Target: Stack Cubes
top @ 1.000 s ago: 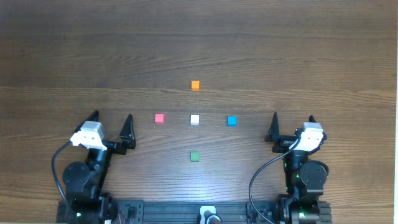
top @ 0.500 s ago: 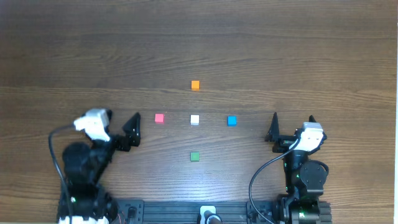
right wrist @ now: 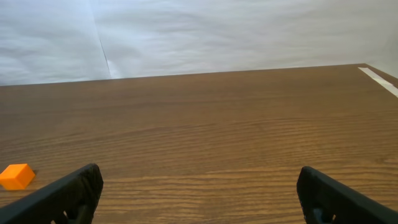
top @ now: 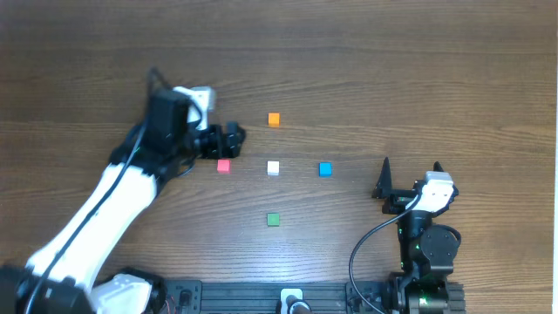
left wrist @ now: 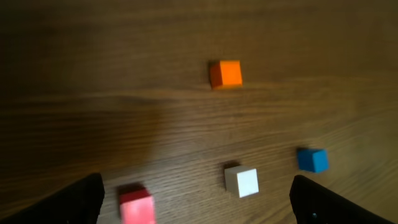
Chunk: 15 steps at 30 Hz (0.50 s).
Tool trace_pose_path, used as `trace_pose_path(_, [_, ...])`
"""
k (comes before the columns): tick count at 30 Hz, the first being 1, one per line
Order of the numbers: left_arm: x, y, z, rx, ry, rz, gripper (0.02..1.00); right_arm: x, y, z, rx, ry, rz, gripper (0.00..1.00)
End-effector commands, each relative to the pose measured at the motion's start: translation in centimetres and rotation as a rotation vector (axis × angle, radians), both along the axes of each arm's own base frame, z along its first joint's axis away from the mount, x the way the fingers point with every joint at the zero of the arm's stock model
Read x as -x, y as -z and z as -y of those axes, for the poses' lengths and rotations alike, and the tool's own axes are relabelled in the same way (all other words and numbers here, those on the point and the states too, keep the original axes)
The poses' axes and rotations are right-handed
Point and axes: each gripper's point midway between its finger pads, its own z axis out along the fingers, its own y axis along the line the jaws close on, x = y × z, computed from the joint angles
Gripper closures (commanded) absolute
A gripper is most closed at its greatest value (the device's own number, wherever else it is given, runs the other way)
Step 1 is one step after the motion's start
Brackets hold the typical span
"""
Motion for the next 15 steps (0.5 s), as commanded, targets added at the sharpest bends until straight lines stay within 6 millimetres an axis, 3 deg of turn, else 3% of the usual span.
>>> trace_pose_path(1, [-0.6, 3.1, 0.7, -0.064, -0.050, -0.143, 0.053, 0.0, 0.1, 0.0, 0.006, 0.004, 0.000, 0.007])
trace_pose_path(6, [0.6, 6.9, -0.1, -0.158, -0.128, -0.267, 0.062, 0.0, 0.1, 0.0, 0.006, 0.004, 0.000, 0.009])
trace_pose_path(15, [2.1, 8.2, -0.7, -0.234, -0.173, -0.330, 0.060, 0.0, 0.1, 0.0, 0.006, 0.004, 0.000, 0.007])
